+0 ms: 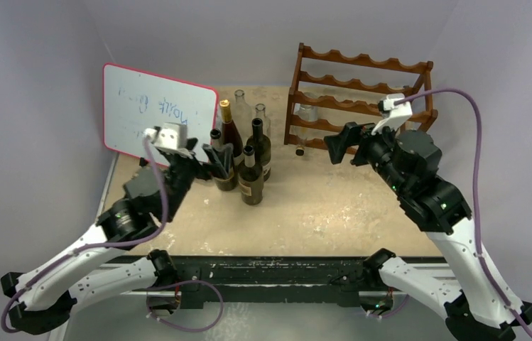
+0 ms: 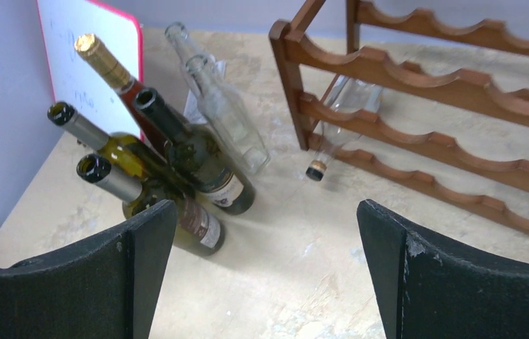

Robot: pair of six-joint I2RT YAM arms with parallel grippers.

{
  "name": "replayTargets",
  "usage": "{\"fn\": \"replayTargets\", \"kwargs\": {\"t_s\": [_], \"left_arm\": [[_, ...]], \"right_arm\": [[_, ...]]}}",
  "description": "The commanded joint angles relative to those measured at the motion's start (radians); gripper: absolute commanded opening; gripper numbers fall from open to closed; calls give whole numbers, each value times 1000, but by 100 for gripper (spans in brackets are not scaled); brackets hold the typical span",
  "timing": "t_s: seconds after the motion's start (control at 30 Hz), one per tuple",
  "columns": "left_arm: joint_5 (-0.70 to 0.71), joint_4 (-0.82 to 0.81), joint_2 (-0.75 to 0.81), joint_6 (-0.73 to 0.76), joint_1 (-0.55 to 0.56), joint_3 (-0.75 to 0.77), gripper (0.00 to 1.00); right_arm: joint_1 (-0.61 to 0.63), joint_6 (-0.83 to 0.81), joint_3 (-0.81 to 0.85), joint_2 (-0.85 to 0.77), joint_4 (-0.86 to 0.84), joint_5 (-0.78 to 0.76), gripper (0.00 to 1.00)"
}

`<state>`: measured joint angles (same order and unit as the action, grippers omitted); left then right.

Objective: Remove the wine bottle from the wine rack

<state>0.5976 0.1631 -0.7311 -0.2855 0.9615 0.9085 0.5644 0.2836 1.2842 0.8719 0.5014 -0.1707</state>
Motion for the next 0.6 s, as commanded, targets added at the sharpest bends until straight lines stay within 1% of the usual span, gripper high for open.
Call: {"fn": "replayTargets", "kwargs": {"t_s": [0.0,0.13,0.27,0.33,0.43,0.57], "left_arm": [[119,113,-7,111,-6,238,100],[168,164,-57,199,-5,442,100],[177,163,-76,267,-4,555,100],[167,141,-65,289,-5,570,100],[157,102,-37,323,-5,558,100],[164,70,-6,327,-5,513,100]], "right_arm": [[-1,-47,75,-67,-78,-123,100],[0,-85,124,-115,-88,-162,100],[0,-122,156,-169,-119,-197,100],[0,-148,168,-189,-146,-226,100],[0,-136,179,-218,-161,-245,100],[0,-142,121,-246,-194,-247,100]]}}
